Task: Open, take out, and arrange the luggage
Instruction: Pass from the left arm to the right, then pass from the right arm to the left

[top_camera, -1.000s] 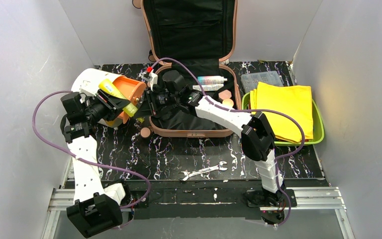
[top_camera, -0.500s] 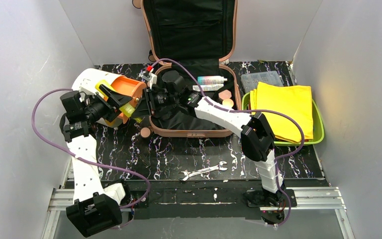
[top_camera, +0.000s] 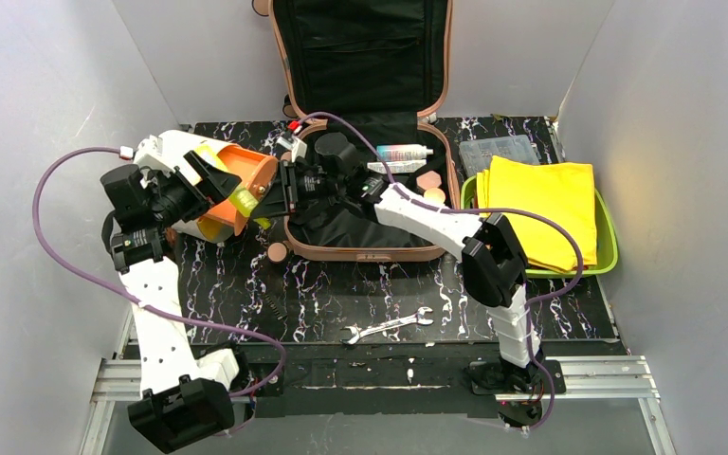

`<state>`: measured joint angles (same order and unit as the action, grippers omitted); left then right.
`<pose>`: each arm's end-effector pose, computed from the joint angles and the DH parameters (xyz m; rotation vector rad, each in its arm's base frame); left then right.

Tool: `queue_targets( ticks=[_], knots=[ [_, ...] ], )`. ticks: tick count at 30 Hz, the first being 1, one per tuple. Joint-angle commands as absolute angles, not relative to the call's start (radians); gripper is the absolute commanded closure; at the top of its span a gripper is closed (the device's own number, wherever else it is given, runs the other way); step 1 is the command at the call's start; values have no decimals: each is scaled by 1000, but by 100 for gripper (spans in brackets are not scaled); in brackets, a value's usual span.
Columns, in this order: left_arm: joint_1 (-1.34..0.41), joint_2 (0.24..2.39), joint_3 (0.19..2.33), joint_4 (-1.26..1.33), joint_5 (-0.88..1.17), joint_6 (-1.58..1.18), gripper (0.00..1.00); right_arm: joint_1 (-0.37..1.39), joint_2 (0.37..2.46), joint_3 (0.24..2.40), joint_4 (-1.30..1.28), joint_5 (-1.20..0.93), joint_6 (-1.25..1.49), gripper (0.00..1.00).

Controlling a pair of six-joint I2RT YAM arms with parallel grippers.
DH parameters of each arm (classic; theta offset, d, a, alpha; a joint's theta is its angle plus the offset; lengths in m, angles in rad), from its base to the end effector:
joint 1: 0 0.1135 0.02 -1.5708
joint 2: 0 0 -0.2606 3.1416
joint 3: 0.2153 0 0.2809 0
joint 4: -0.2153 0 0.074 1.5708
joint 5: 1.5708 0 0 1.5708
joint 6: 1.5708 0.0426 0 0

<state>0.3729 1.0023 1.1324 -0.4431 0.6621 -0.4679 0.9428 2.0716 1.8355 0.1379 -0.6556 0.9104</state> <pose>0.2390 0.0654 0.3951 -0.3265 1.8426 -0.6860 0.2923 0.4467 0.3257 -0.6391 1.9603 1.8303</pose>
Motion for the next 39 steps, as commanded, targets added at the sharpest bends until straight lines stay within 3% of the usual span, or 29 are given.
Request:
queue_targets(
  ticks=[1,9,14,16,22,28,35,39],
  knots=[
    [381,950,1173,-482,569,-291,2,910,1962,1829,241,-634,984,99],
    [381,907,1105,-391,620,-245,2,905,1947,1780,289,-634,1056,99],
    [381,910,1099,-275,846,-195,2,904,1944,1747,322,-643,1075,99],
    [379,907,1117,-285,939,-4,2,901,1942,1742,320,-643,1072,99],
    [379,882,1227,-582,989,765,2,885,1934,1735,306,-643,1052,99],
    [380,831,1281,-766,1030,1333,2,871,1930,1750,273,-647,1015,99],
    [335,766,1167,-802,1091,1909,2,867,1932,1760,292,-668,1024,99],
    [297,799,1126,-995,1070,2267,3,868,1934,1770,320,-689,1058,99]
  ],
)
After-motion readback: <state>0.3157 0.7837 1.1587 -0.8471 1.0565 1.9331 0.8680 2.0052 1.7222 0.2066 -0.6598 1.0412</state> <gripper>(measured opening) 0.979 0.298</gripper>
